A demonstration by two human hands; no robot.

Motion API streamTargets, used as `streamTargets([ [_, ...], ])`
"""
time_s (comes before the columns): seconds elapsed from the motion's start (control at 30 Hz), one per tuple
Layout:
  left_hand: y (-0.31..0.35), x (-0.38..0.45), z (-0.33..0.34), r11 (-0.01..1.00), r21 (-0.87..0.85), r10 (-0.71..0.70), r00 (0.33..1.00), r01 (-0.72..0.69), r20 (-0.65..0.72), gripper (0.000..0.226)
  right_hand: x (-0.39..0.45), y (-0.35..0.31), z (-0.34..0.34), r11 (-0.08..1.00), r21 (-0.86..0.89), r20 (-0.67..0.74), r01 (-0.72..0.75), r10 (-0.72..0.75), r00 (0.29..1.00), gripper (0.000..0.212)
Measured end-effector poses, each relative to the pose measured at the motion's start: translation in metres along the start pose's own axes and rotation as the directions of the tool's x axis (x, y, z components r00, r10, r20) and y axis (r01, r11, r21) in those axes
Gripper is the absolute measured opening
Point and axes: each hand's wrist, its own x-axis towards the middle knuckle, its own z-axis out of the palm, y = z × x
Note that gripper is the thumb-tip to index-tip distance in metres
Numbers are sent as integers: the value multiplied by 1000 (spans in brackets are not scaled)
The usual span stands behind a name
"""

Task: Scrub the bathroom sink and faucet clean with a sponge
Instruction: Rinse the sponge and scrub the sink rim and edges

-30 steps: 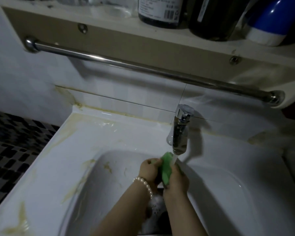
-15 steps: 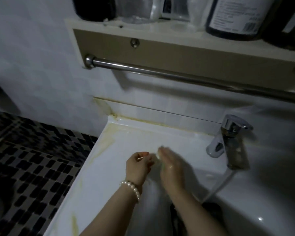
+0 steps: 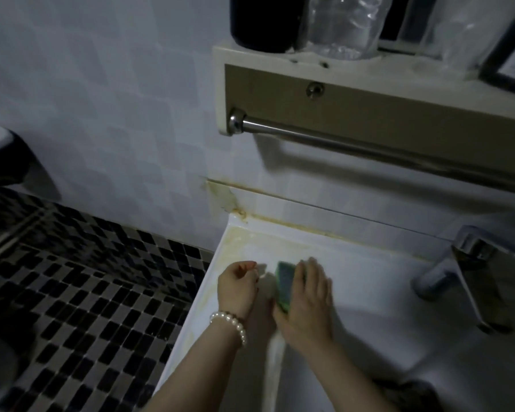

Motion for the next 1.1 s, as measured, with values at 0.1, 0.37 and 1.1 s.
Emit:
streamTargets([
  [0.1,4,13,-14,999,-30,38,994,-41,-101,13,34,-25,-9,959,-27,86,280,-277,957,69],
  [0.37,3,42,-41,995,-32,85,979,-92,-186,15,113,-74,-27,700,-348,-96,623,-688,719,39],
  [1.1,16,75,29,986,89,123,974,-142,190,21,100,2,-46,796,-517,-18,315,-378,925,26],
])
